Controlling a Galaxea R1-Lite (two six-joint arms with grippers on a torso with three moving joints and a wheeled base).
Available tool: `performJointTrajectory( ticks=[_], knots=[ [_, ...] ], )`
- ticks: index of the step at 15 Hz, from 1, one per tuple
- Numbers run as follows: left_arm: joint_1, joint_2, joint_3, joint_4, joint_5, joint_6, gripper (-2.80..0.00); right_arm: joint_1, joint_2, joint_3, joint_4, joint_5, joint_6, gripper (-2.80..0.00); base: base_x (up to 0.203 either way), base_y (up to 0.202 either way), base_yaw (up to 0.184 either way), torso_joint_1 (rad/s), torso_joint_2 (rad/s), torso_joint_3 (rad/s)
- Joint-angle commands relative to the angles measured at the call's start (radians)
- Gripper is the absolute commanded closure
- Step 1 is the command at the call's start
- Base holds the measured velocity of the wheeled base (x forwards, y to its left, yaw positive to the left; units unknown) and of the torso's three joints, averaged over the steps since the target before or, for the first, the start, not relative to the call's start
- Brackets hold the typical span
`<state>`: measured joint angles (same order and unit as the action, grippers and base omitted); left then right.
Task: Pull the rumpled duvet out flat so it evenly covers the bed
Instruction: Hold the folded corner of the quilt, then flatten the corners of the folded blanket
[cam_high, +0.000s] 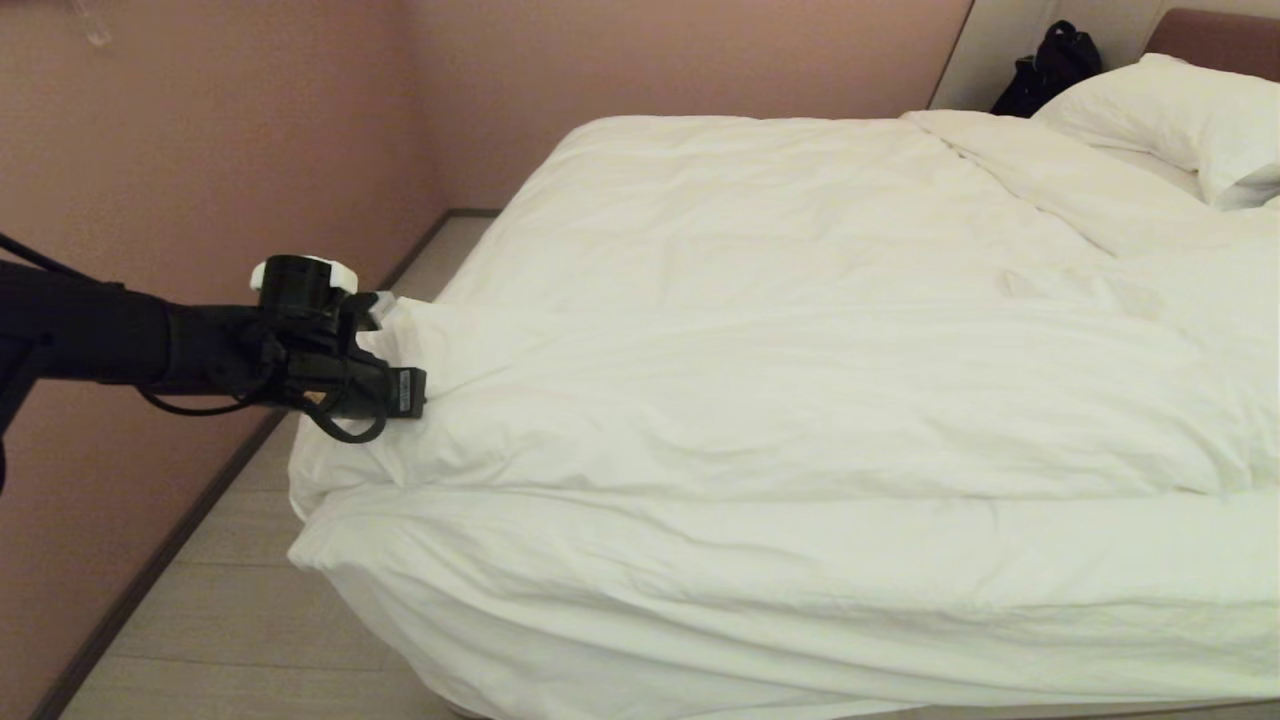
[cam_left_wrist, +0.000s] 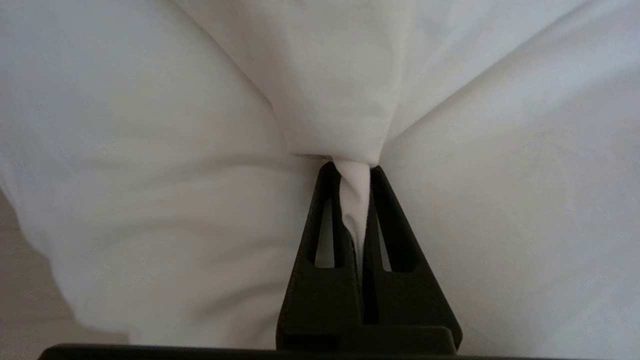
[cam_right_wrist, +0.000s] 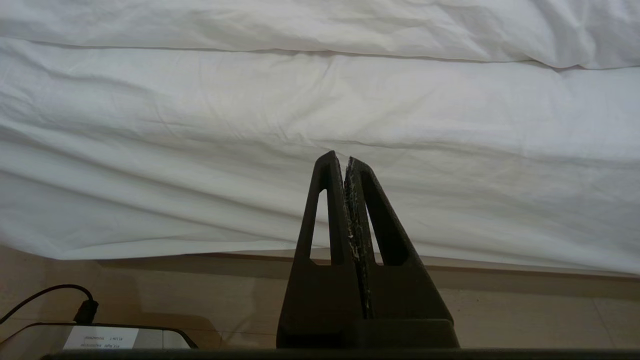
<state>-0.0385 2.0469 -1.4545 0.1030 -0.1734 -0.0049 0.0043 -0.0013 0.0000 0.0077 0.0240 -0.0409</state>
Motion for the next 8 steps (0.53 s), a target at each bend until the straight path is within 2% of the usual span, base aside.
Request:
performJointTrajectory(
  ticks=[1, 3, 5, 8],
  knots=[
    [-0.009, -0.117, 0.087, -0.005, -0.002, 0.004, 0.00, 0.002, 0.001, 0.000, 0.000, 0.001, -0.001, 0.00, 0.000, 0.000, 0.000, 0.000, 0.00, 0.000],
    [-0.014, -0.176, 0.161, -0.005, 0.001, 0.006, 0.00, 0.002, 0.001, 0.000, 0.000, 0.001, -0.001, 0.00, 0.000, 0.000, 0.000, 0.000, 0.00, 0.000],
    [-0.015, -0.195, 0.185, -0.005, 0.002, 0.006, 0.00, 0.000, 0.001, 0.000, 0.000, 0.001, -0.001, 0.00, 0.000, 0.000, 0.000, 0.000, 0.00, 0.000],
    [-0.014, -0.294, 0.352, -0.007, 0.007, 0.007, 0.00, 0.002, 0.001, 0.000, 0.000, 0.001, -0.001, 0.00, 0.000, 0.000, 0.000, 0.000, 0.00, 0.000]
  ],
)
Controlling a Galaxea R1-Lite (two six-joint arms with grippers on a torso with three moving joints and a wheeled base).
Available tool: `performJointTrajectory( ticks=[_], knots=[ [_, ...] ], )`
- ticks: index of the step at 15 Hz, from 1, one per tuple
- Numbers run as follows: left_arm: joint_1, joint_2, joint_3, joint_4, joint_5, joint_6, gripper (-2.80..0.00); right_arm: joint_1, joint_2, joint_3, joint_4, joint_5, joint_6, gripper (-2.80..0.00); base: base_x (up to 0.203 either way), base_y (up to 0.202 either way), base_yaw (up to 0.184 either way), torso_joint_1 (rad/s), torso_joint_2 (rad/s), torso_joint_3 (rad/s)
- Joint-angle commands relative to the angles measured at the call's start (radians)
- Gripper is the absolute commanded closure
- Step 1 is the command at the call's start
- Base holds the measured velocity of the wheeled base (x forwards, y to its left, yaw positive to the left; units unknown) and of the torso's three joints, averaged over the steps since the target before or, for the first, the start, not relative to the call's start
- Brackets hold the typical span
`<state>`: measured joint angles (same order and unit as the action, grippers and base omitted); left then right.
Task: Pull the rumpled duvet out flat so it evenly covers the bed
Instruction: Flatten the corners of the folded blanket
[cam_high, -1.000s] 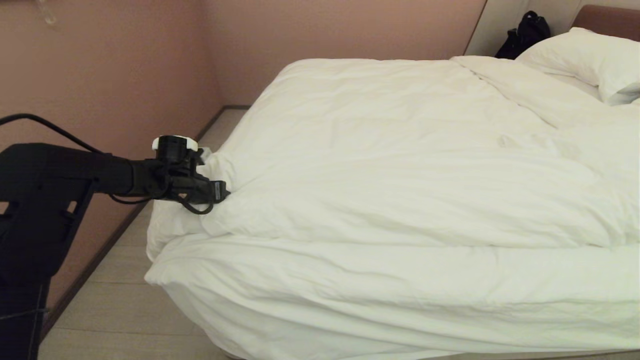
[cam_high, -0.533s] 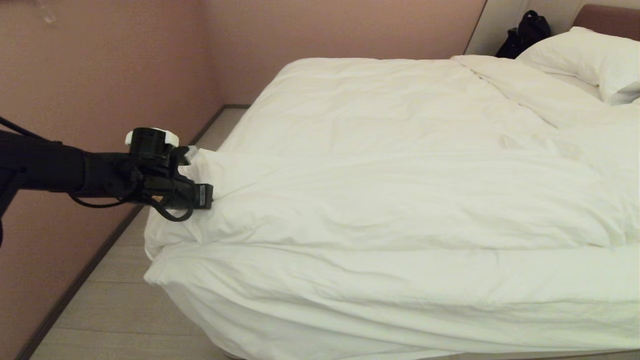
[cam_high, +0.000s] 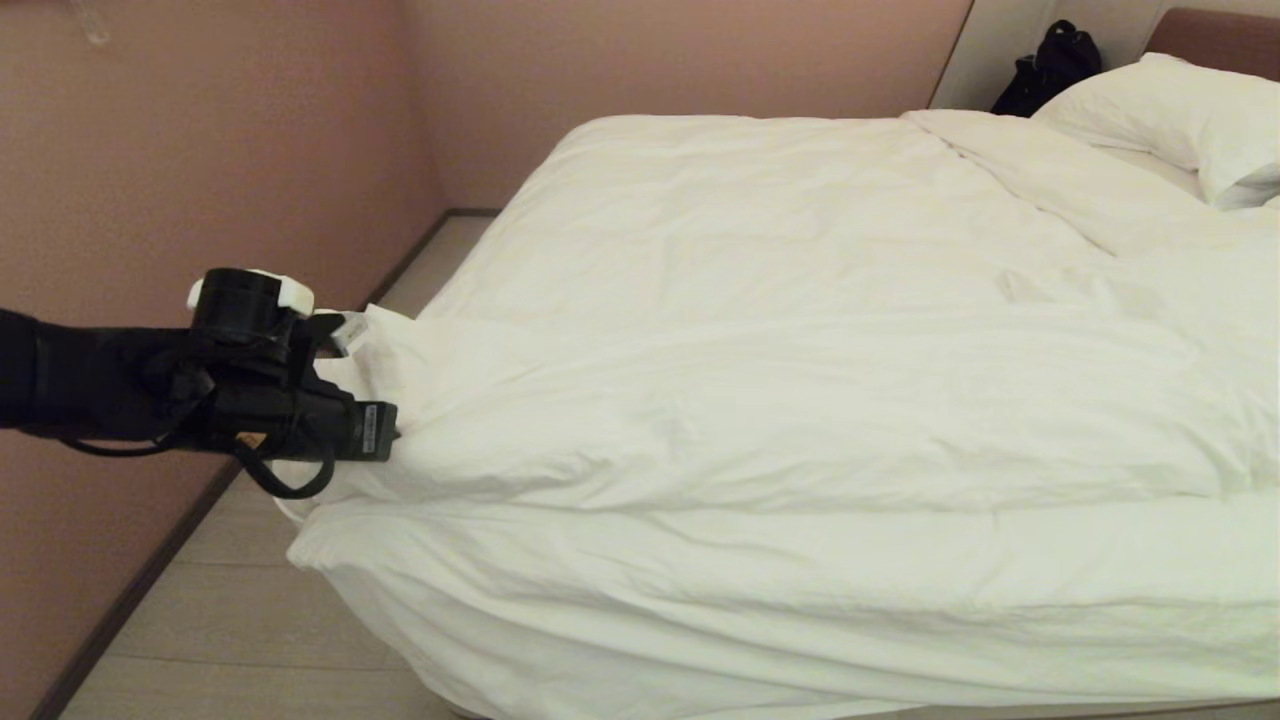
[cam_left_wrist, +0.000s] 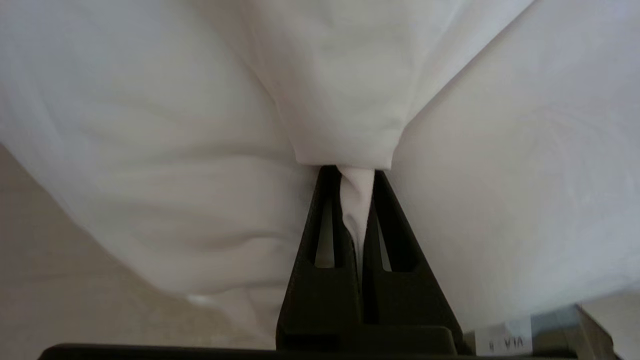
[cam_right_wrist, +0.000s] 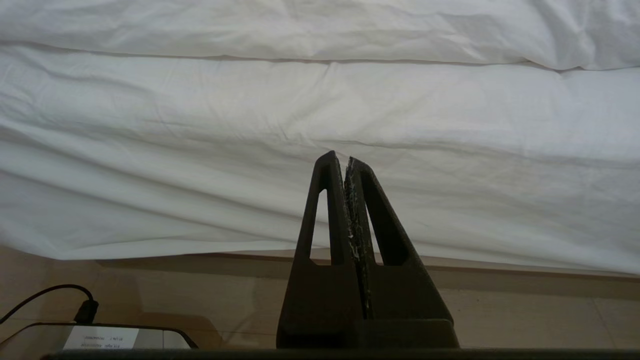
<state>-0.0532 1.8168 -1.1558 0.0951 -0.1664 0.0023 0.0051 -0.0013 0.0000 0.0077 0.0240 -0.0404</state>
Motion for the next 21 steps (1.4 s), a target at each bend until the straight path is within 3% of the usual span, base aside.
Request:
performJointTrajectory(
  ticks=[1, 3, 8, 9, 13, 17, 21],
  knots=[
    [0.001, -0.077, 0.114, 0.001, 0.000, 0.005, 0.00, 0.000, 0.001, 0.000, 0.000, 0.001, -0.001, 0.00, 0.000, 0.000, 0.000, 0.000, 0.00, 0.000],
    [0.001, -0.099, 0.197, -0.008, 0.000, 0.026, 0.00, 0.000, 0.001, 0.000, 0.000, 0.001, -0.001, 0.00, 0.000, 0.000, 0.000, 0.000, 0.00, 0.000],
    [0.001, -0.085, 0.305, -0.157, 0.004, 0.033, 0.00, 0.001, 0.001, 0.000, 0.000, 0.001, -0.001, 0.00, 0.000, 0.000, 0.000, 0.000, 0.00, 0.000],
    [0.001, -0.076, 0.306, -0.161, 0.002, 0.032, -2.80, 0.001, 0.001, 0.000, 0.000, 0.001, -0.001, 0.00, 0.000, 0.000, 0.000, 0.000, 0.00, 0.000],
    [0.001, -0.077, 0.308, -0.163, 0.004, 0.031, -2.80, 0.001, 0.001, 0.000, 0.000, 0.001, -0.001, 0.00, 0.000, 0.000, 0.000, 0.000, 0.00, 0.000],
    [0.001, -0.131, 0.328, -0.267, 0.012, 0.031, -2.80, 0.001, 0.001, 0.000, 0.000, 0.001, -0.001, 0.00, 0.000, 0.000, 0.000, 0.000, 0.00, 0.000],
    [0.001, -0.275, 0.341, -0.305, 0.024, 0.031, -2.80, 0.000, 0.001, 0.000, 0.000, 0.001, -0.001, 0.00, 0.000, 0.000, 0.000, 0.000, 0.00, 0.000]
  ],
)
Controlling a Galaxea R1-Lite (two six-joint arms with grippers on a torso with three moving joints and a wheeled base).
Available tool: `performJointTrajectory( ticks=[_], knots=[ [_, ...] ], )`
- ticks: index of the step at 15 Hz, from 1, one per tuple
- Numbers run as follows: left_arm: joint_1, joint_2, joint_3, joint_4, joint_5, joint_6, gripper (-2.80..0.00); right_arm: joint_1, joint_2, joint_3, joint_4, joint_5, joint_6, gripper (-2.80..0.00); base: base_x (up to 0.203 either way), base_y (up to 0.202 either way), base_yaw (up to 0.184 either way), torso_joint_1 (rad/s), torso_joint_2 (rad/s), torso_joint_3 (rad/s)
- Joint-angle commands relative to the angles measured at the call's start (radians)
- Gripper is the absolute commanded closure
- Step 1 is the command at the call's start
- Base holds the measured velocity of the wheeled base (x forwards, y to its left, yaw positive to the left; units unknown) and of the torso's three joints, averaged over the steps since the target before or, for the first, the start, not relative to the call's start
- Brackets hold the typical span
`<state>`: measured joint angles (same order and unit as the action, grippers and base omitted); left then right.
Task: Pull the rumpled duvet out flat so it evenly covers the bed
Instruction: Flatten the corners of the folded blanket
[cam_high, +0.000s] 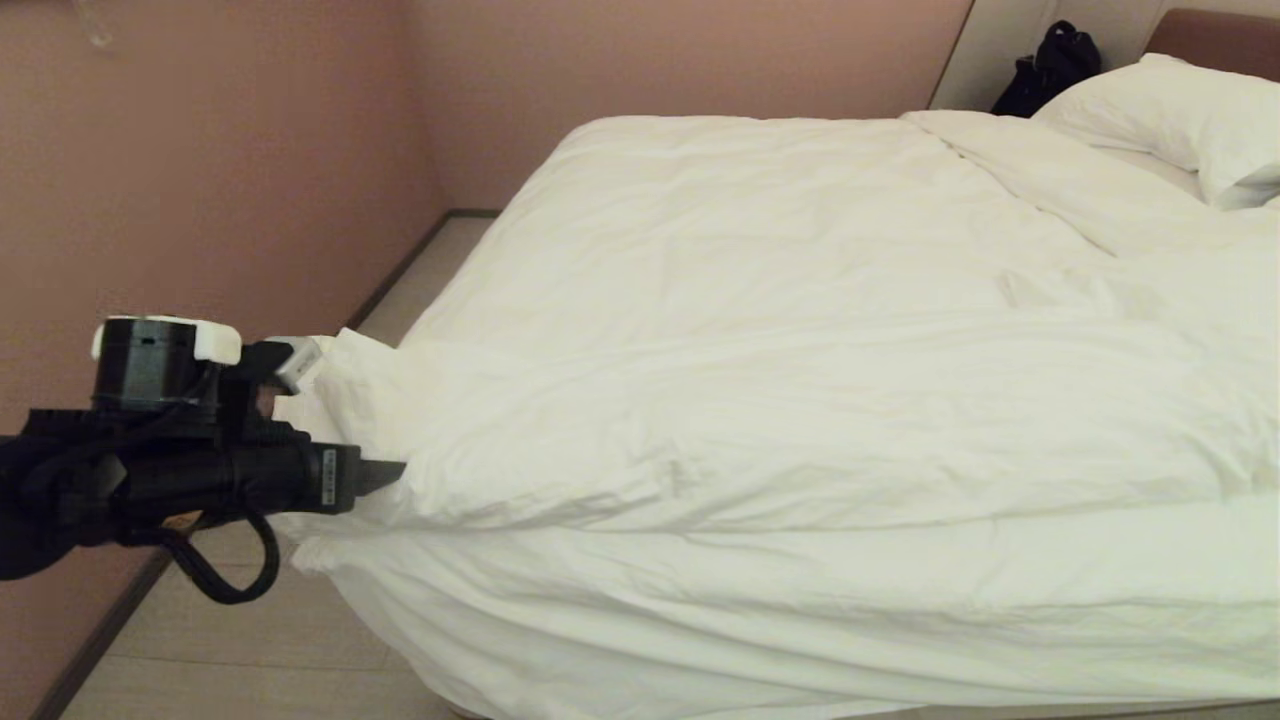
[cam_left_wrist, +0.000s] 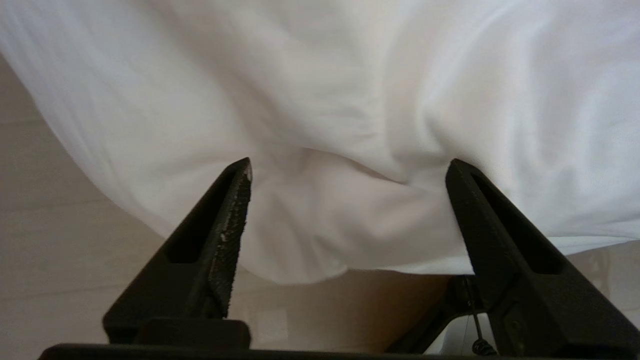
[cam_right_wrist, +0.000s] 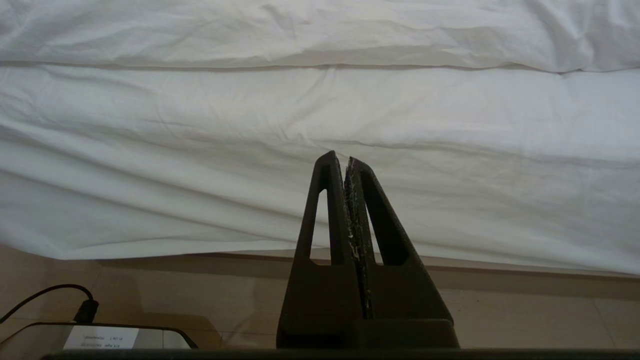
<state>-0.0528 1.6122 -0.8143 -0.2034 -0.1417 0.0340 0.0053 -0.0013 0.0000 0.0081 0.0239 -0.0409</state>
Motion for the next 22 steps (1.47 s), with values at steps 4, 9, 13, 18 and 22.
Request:
performJointTrajectory(
  ticks=[4, 9, 13, 18, 22],
  knots=[
    [0.001, -0.192, -0.083, -0.011, 0.002, -0.002, -2.80, 0.001, 0.001, 0.000, 0.000, 0.001, -0.001, 0.00, 0.000, 0.000, 0.000, 0.000, 0.00, 0.000],
    [0.006, -0.136, -0.218, -0.010, 0.009, 0.001, 0.00, -0.001, 0.001, 0.000, 0.000, 0.001, -0.001, 0.00, 0.000, 0.000, 0.000, 0.000, 0.00, 0.000],
    [0.012, 0.039, -0.430, 0.005, 0.075, -0.033, 0.00, 0.001, 0.001, 0.000, 0.000, 0.001, -0.001, 0.00, 0.000, 0.000, 0.000, 0.000, 0.00, 0.000],
    [0.013, 0.274, -0.781, 0.164, 0.173, -0.117, 0.00, 0.001, 0.001, 0.000, 0.000, 0.001, -0.001, 0.00, 0.000, 0.000, 0.000, 0.000, 0.00, 0.000],
    [0.013, 0.384, -1.102, 0.453, 0.205, -0.216, 0.00, -0.001, 0.001, 0.000, 0.000, 0.001, -0.001, 0.00, 0.000, 0.000, 0.000, 0.000, 0.00, 0.000]
  ],
)
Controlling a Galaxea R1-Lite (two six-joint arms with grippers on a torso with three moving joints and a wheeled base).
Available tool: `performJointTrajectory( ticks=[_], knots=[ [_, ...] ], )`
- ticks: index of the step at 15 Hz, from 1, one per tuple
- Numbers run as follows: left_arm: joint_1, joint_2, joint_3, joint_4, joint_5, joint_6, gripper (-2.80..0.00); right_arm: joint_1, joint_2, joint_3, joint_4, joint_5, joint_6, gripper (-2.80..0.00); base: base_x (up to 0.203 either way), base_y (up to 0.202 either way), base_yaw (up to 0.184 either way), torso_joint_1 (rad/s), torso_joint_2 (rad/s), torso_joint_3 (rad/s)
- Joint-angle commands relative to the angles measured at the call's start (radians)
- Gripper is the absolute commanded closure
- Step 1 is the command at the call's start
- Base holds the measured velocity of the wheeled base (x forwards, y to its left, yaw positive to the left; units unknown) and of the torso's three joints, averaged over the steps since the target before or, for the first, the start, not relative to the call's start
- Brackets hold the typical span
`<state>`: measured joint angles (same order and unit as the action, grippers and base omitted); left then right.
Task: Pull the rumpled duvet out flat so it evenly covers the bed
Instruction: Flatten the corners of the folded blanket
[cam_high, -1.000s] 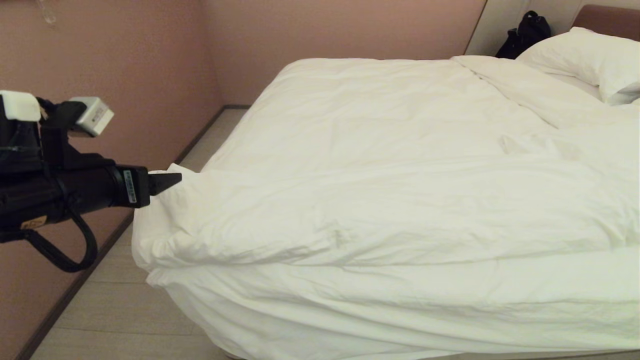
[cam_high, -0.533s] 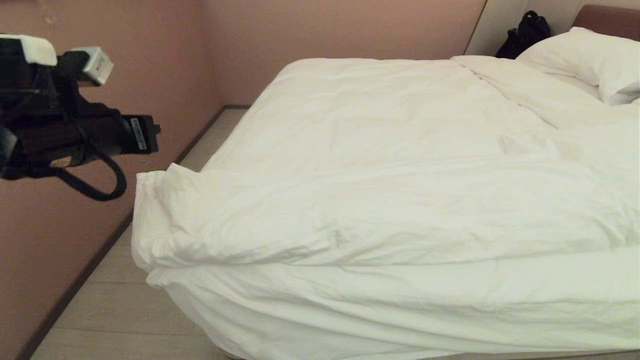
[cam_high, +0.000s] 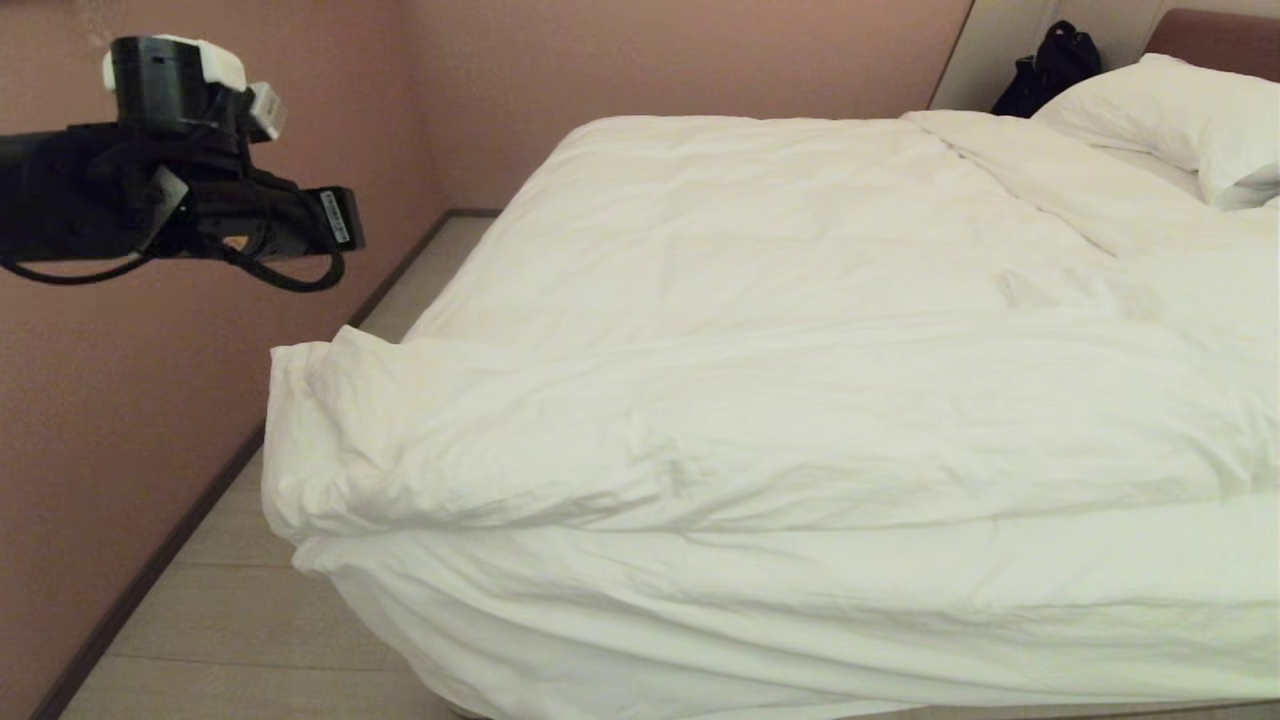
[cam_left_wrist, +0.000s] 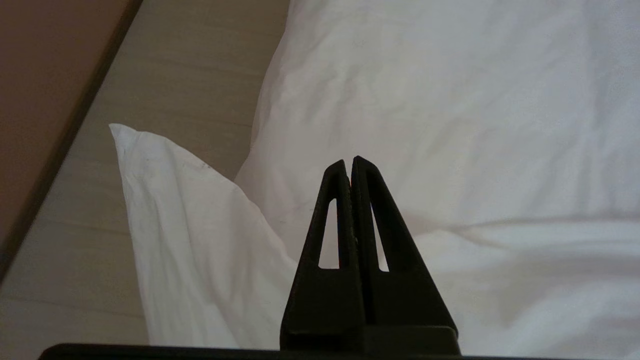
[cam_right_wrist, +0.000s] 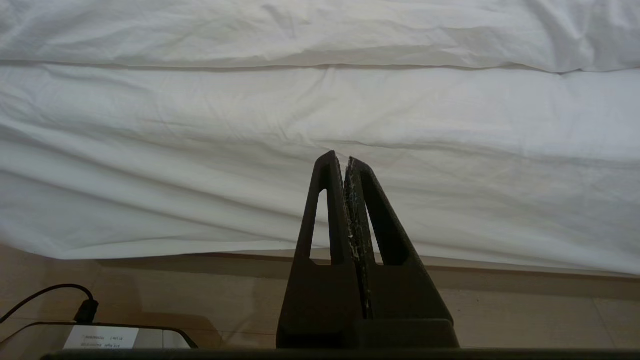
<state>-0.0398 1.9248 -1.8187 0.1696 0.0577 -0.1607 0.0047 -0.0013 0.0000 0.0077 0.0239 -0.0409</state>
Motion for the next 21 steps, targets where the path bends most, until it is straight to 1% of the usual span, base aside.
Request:
performJointTrajectory(
  ticks=[1, 2, 3, 4, 5, 7, 9, 11, 13, 16, 17, 21],
  knots=[
    [0.000, 0.102, -0.143, 0.137, 0.019, -0.047, 0.00, 0.000, 0.001, 0.000, 0.000, 0.001, -0.001, 0.00, 0.000, 0.000, 0.000, 0.000, 0.00, 0.000],
    [-0.003, 0.121, -0.154, 0.157, 0.049, -0.067, 0.00, 0.000, 0.001, 0.000, 0.000, 0.001, -0.001, 0.00, 0.000, 0.000, 0.000, 0.000, 0.00, 0.000],
    [-0.007, 0.139, -0.133, 0.176, 0.087, -0.090, 0.00, 0.000, 0.001, 0.000, 0.000, 0.001, -0.001, 0.00, 0.000, 0.000, 0.000, 0.000, 0.00, 0.000],
    [-0.008, 0.142, -0.132, 0.178, 0.090, -0.096, 0.00, 0.001, 0.001, 0.000, 0.000, 0.001, -0.001, 0.00, 0.000, 0.000, 0.000, 0.000, 0.00, 0.000],
    [-0.008, 0.155, -0.131, 0.178, 0.096, -0.137, 0.00, 0.001, 0.001, 0.000, 0.000, 0.001, -0.001, 0.00, 0.000, 0.000, 0.000, 0.000, 0.00, 0.000],
    [-0.011, 0.157, -0.131, 0.172, 0.097, -0.162, 0.00, 0.001, 0.001, 0.000, 0.000, 0.001, -0.001, 0.00, 0.000, 0.000, 0.000, 0.000, 0.00, 0.000],
    [-0.025, 0.149, -0.131, 0.152, 0.105, -0.242, 0.00, 0.000, 0.001, 0.000, 0.000, 0.001, -0.001, 0.00, 0.000, 0.000, 0.000, 0.000, 0.00, 0.000],
    [-0.035, 0.148, -0.131, 0.147, 0.128, -0.268, 0.00, 0.001, 0.001, 0.000, 0.000, 0.001, -0.001, 0.00, 0.000, 0.000, 0.000, 0.000, 0.00, 0.000],
    [-0.043, 0.149, -0.131, 0.156, 0.187, -0.297, 0.00, 0.001, 0.001, 0.000, 0.000, 0.001, -0.001, 0.00, 0.000, 0.000, 0.000, 0.000, 0.00, 0.000],
    [-0.078, 0.157, -0.124, 0.188, 0.357, -0.352, 0.00, 0.001, 0.001, 0.000, 0.000, 0.001, -0.001, 0.00, 0.000, 0.000, 0.000, 0.000, 0.00, 0.000],
    [-0.089, 0.168, -0.123, 0.198, 0.386, -0.362, -2.80, 0.000, 0.001, 0.000, 0.000, 0.001, -0.001, 0.00, 0.000, 0.000, 0.000, 0.000, 0.00, 0.000],
    [-0.115, 0.170, -0.125, 0.210, 0.421, -0.369, -2.80, 0.001, 0.001, 0.000, 0.000, 0.001, -0.001, 0.00, 0.000, 0.000, 0.000, 0.000, 0.00, 0.000]
  ],
)
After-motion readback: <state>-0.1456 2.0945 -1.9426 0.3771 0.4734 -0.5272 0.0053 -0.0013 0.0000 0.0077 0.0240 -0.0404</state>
